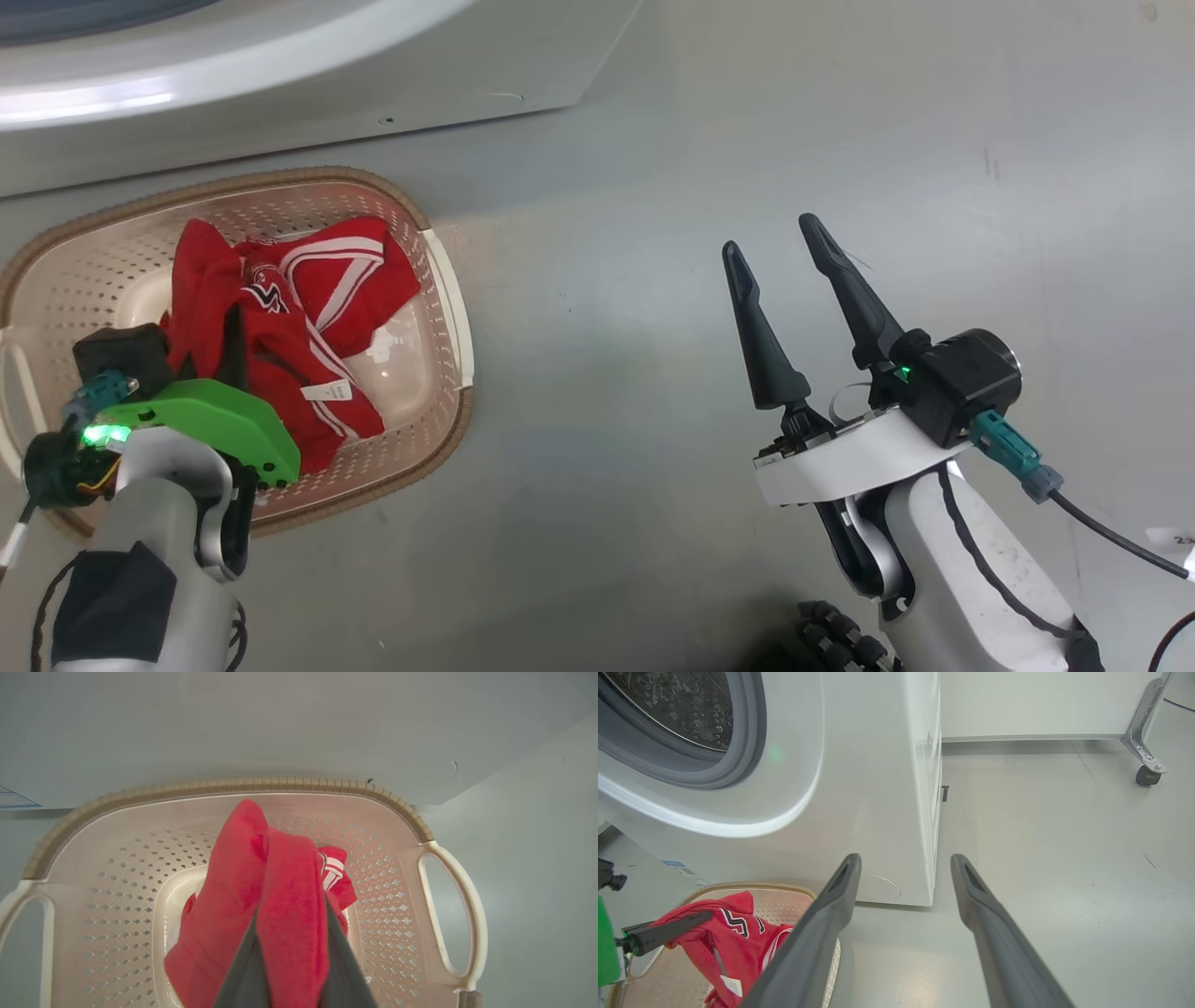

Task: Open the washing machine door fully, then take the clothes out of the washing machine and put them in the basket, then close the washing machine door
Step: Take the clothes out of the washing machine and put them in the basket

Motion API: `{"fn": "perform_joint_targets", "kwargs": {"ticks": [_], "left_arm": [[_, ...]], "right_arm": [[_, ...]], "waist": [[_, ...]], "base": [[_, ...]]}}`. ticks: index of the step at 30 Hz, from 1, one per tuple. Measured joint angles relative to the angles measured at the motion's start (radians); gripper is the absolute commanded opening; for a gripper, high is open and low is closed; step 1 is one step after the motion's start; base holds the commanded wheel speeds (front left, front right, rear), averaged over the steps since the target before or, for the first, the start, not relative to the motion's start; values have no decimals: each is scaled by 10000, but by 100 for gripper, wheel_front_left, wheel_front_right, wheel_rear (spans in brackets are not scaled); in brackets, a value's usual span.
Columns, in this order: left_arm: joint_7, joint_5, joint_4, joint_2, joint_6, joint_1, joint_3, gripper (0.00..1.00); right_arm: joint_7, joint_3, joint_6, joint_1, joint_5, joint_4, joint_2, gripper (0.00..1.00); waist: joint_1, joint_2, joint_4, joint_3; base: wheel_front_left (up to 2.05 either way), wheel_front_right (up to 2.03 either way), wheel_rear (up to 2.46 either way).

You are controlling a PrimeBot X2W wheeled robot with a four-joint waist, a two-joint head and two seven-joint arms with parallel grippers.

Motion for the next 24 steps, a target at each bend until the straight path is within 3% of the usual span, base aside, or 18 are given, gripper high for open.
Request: {"fn": "perform_joint_targets", "kwargs": {"ticks": [9,17,18,20,21,24], "left_arm": [[337,-2,1551,188,-121,-684,63,0],[370,-104,2339,132,-351,-1207,36,0],[370,-104,2403,105,-405,-1224,-8,7],[357,-104,2566,42,-462,-1266,-79,54],[355,-104,2658,-4,-504,-1284,-102,100],[219,-2,2869,-71,-506,-1316,-253,100]], "right_arm": [[0,-29,33,-454,15,201,42,100],[0,-121,29,-523,46,326,67,100],[0,-144,29,-523,46,332,67,100],[0,-163,29,-544,46,378,67,100],[0,-167,29,-566,46,401,69,100],[0,-182,33,-633,46,466,71,100]], "waist": [[0,0,-447,620],[0,0,-453,678],[0,0,-429,662],[0,0,-379,616],[0,0,-353,585],[0,0,-270,470]], "base": [[0,0,0],[0,0,0],[0,0,0],[0,0,0],[0,0,0],[0,0,0]]}}
